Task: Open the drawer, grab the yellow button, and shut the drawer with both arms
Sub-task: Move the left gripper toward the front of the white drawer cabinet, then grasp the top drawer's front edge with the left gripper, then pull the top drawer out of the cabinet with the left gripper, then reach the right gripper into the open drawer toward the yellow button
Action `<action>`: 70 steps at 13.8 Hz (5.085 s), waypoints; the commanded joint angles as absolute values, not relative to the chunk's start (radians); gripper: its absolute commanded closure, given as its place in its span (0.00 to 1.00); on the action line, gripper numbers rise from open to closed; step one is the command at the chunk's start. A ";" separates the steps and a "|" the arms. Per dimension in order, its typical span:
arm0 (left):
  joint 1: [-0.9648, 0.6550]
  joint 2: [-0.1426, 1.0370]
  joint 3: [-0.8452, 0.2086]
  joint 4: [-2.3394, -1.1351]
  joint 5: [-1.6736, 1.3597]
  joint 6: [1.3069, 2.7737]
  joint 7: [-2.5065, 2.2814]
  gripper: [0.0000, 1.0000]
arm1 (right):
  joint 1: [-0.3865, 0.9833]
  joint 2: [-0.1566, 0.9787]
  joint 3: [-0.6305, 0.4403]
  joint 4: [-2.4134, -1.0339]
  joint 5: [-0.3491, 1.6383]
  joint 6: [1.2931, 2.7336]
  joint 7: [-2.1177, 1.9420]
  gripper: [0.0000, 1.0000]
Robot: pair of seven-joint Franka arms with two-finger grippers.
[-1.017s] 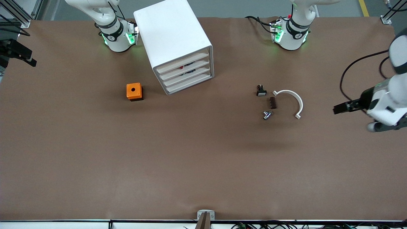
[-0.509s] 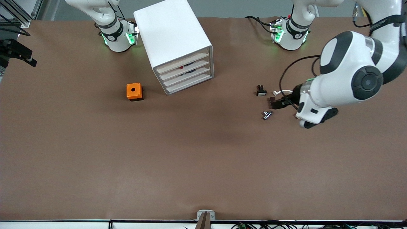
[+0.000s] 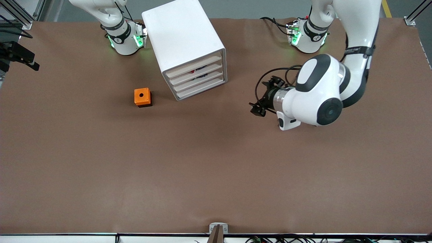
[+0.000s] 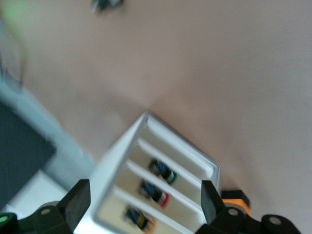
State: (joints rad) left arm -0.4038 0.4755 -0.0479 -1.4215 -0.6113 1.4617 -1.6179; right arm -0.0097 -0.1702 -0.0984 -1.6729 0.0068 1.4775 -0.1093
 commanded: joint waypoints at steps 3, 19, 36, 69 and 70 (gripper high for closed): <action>-0.407 0.601 -0.077 -1.351 -0.805 1.303 -2.078 0.00 | -0.025 -0.192 -0.087 -1.692 0.015 1.479 -0.115 0.00; -0.439 0.833 -0.124 -1.361 -1.057 1.243 -2.384 0.54 | -0.028 -0.187 -0.089 -1.672 0.014 1.476 -0.117 0.00; -0.592 0.831 -0.164 -1.439 -1.062 1.263 -2.385 0.65 | -0.031 -0.181 -0.089 -1.666 0.011 1.465 -0.104 0.00; -0.402 0.842 -0.153 -1.329 -1.012 1.362 -2.336 0.00 | 0.366 0.060 -0.081 -1.657 0.094 1.496 0.896 0.00; -0.400 0.839 -0.153 -1.322 -1.012 1.362 -2.315 0.00 | 0.426 0.060 -0.081 -1.657 0.101 1.517 0.998 0.00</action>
State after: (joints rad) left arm -0.3966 0.8402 -0.1557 -1.3590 -1.0288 1.3598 -2.3451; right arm 0.3405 0.0838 -0.0697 -1.6363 0.0930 1.4912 0.8371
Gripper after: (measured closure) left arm 0.357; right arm 0.000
